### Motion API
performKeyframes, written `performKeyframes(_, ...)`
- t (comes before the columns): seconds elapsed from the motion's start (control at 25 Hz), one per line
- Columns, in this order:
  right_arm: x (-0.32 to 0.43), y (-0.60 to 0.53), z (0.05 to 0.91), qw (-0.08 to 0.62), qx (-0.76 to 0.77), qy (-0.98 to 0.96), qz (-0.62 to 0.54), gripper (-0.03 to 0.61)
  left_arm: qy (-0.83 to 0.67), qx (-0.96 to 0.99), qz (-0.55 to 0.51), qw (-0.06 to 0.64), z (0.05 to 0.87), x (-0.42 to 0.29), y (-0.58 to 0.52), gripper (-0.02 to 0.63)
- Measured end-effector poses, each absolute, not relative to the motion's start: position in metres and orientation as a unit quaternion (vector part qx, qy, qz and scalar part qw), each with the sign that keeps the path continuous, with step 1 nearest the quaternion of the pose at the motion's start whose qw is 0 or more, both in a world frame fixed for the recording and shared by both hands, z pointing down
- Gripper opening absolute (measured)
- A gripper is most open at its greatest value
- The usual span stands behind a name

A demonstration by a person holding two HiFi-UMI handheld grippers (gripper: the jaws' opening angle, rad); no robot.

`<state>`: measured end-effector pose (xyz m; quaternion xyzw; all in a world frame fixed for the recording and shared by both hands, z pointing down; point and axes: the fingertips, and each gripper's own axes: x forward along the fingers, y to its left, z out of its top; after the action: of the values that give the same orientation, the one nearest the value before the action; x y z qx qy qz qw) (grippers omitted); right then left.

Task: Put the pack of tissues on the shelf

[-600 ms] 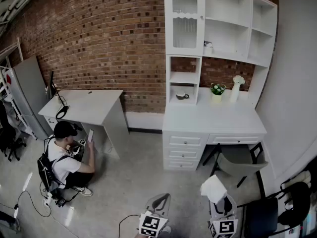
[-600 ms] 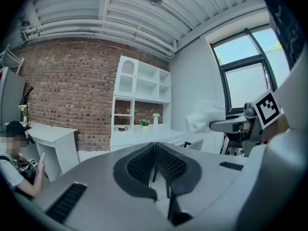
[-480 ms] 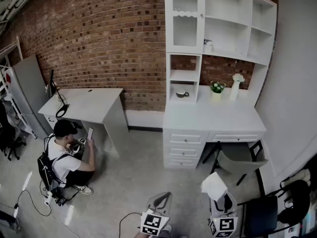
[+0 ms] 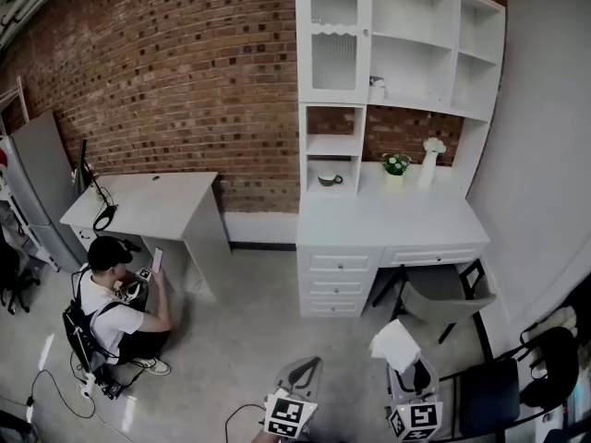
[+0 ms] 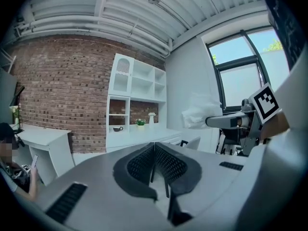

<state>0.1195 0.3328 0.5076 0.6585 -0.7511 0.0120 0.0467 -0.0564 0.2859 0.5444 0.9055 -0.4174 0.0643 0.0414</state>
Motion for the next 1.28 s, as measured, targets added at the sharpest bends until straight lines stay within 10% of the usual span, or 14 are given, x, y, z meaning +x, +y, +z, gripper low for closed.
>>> performKeyframes(1.28,0.096,0.221,0.528,0.084,0.643,-0.761,0.003,0.227,-0.427,0.900,0.083,0.024,0.549,-0.077,0.165,0.011)
